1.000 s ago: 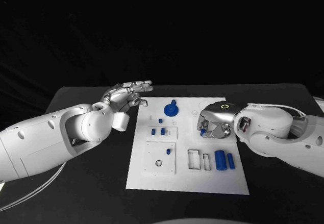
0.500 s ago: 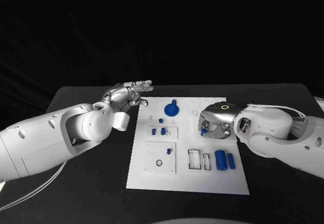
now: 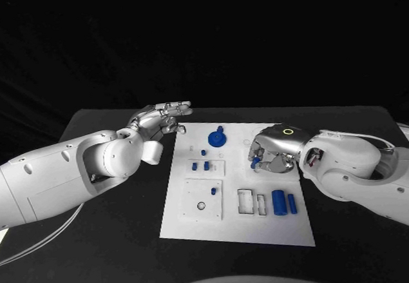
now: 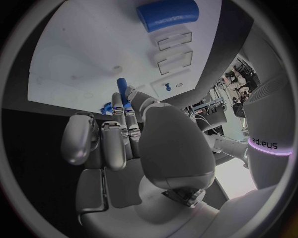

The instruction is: Assemble the parts on the task board

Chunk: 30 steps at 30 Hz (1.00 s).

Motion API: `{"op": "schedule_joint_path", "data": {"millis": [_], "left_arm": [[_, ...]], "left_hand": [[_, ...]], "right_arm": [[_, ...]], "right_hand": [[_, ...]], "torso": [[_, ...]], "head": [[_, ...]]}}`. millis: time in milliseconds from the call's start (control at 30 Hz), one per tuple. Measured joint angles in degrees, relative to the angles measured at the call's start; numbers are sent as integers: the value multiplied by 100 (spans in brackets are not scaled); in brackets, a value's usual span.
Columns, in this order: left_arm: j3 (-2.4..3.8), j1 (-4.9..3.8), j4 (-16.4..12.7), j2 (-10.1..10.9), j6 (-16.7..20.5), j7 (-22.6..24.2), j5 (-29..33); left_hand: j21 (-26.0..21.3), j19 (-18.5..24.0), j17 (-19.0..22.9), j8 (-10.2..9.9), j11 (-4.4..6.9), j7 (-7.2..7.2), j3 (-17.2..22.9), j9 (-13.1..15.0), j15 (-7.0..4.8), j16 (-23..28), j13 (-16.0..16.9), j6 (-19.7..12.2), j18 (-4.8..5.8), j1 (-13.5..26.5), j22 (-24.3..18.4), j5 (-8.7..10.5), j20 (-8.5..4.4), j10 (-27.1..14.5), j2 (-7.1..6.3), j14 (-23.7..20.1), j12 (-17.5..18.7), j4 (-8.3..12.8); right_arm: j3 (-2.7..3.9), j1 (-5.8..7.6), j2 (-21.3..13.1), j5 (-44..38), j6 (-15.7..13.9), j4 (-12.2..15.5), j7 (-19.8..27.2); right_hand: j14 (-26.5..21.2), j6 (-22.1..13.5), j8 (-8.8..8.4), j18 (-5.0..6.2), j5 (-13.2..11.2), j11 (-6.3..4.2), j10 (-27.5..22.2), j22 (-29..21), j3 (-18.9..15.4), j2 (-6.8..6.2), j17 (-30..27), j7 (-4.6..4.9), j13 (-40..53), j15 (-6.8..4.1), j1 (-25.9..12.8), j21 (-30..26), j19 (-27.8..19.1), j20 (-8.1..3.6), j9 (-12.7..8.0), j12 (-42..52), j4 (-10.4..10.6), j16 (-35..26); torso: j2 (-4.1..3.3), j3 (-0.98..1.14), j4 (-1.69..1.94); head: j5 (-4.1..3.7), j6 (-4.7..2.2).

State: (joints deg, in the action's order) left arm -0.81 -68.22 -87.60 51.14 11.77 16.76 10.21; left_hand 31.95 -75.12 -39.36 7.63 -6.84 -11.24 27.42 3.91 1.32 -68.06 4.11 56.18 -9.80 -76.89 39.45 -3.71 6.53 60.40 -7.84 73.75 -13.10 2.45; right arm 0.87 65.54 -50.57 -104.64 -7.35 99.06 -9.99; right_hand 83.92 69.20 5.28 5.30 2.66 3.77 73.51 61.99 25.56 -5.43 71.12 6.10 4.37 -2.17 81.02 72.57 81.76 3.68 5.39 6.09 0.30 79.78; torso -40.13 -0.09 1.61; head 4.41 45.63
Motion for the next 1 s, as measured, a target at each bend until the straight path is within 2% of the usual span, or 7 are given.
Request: {"op": "schedule_joint_path", "data": {"millis": [133, 267, 400, 533, 733, 1000], "left_arm": [[0, 1, 1, -2, 0, -1, -2], [0, 1, 3, -2, 0, -1, -4], [-1, 1, 4, -14, -1, -1, -6], [-1, 1, 12, -27, -4, -2, -7], [-1, 1, 19, -45, -9, -3, -9], [-1, 2, 5, -55, -19, -5, -11]], "left_hand": [[0, 0, 0, 0, 0, 0, 0, 0, 0, 0, 0, 0, 0, 0, 0, 0, 0, 0, 0, 0, 0, 0], [0, 0, 0, 9, -2, 0, 0, 0, 0, 0, 0, 0, 0, 0, 0, 0, 0, -2, 0, 0, 0, 0], [0, 0, 0, 23, -20, 0, 0, 0, 0, 0, 0, 0, 0, 0, 0, 0, 0, -20, 0, 0, 0, 0], [0, 0, 0, 23, -20, 0, 0, 0, 0, 0, 0, 0, 0, 0, 0, 0, 0, -20, 0, 0, 0, 0], [0, 0, 0, 23, -21, -20, 0, 0, 0, 0, 0, -21, 0, 0, 0, 0, 0, -21, 0, 0, 0, 0], [0, 0, 0, 23, -21, -20, 0, 0, 0, 0, 0, -21, 0, 0, -5, 0, 0, -21, 0, 0, 0, 0]], "right_arm": [[42, 61, -168, 61, -78, 261, -5], [59, 86, -186, 151, -146, 529, -8], [64, 69, 4, 234, -210, 698, 3], [59, -19, 266, 274, -274, 778, 48], [18, -245, 758, 285, -349, 701, 168], [-17, -500, 1158, 278, -361, 376, 319]], "right_hand": [[0, 1, 0, 0, 0, 0, 0, 0, 1, 0, 0, 1, 0, 0, 0, 0, 0, 0, 15, -17, -1, 0], [0, 2, 0, 0, 0, 0, 0, 0, 15, -1, -1, 2, 0, 0, 1, 0, 0, 0, 16, -34, -15, 0], [0, 2, -1, 0, 0, 16, 16, -1, 15, -8, -7, 2, 0, 1, 8, 0, 0, 0, 16, -40, -15, 0], [1, 2, -5, 0, 0, 16, 16, -5, 15, -8, -7, 3, -1, 1, 8, 0, -12, -12, 16, -40, -16, 0], [1, 1, -12, 0, -2, 16, 16, -24, 39, -7, -20, 3, -3, 2, 8, 0, -21, -20, 13, -69, -39, 0], [1, -1, -29, 0, -4, 16, 16, -36, 40, -7, -31, 5, -7, 3, 8, 0, -21, -20, 9, -100, -42, 0]], "torso": [[1, -2, -4], [0, -6, -10], [-2, -6, -10], [-2, -6, -7], [-7, -5, 0], [-10, -11, 5]], "head": [[31, 1], [68, 1], [118, 1], [166, 12], [270, 35], [359, 96]]}}
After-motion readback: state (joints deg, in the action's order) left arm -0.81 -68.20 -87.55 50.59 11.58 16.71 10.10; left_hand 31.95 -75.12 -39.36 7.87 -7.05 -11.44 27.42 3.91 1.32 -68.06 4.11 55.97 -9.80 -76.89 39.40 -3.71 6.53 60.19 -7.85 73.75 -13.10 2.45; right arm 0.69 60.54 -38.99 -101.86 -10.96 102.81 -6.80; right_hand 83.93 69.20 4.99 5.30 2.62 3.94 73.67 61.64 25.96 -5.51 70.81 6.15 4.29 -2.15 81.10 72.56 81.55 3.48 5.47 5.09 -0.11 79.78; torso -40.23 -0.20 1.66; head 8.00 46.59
